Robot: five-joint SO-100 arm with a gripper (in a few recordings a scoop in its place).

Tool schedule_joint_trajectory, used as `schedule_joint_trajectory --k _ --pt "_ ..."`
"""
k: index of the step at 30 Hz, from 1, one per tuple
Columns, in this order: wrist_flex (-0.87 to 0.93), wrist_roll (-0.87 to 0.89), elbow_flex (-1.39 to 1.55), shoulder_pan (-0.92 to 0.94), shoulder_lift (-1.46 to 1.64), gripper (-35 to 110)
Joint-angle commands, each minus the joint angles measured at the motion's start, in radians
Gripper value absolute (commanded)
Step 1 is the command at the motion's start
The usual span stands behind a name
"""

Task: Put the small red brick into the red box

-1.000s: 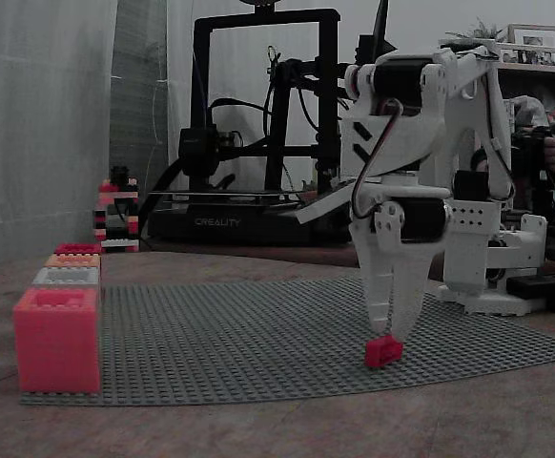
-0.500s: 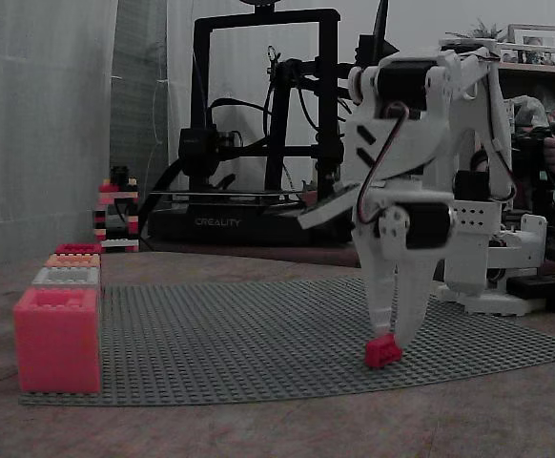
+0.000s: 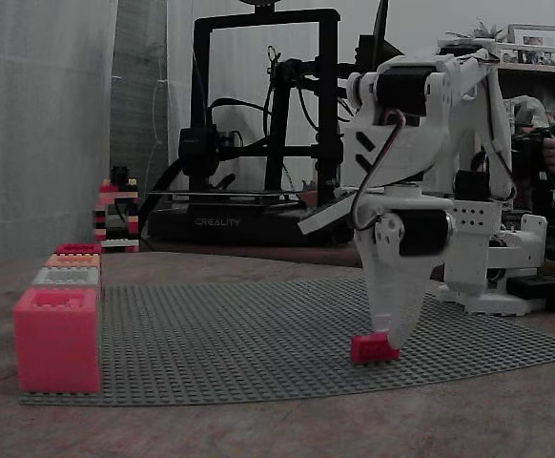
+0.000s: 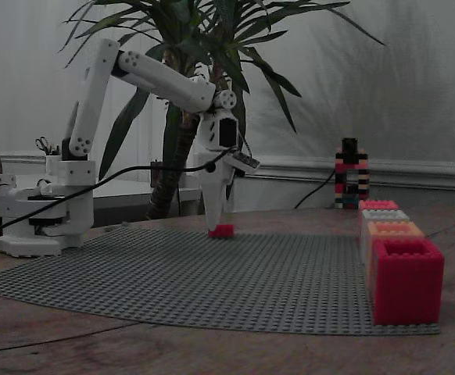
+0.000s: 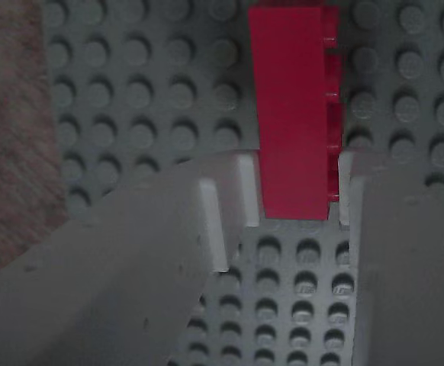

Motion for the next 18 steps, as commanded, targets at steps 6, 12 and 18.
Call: schedule_joint_trajectory --k 6,12,18 --pt "-0.155 0.284 -0.179 0.077 0.041 0" --pt "-0.202 0.499 -0.270 0.295 0.101 0" --pt "-0.184 0.675 -0.330 0.565 0.138 0"
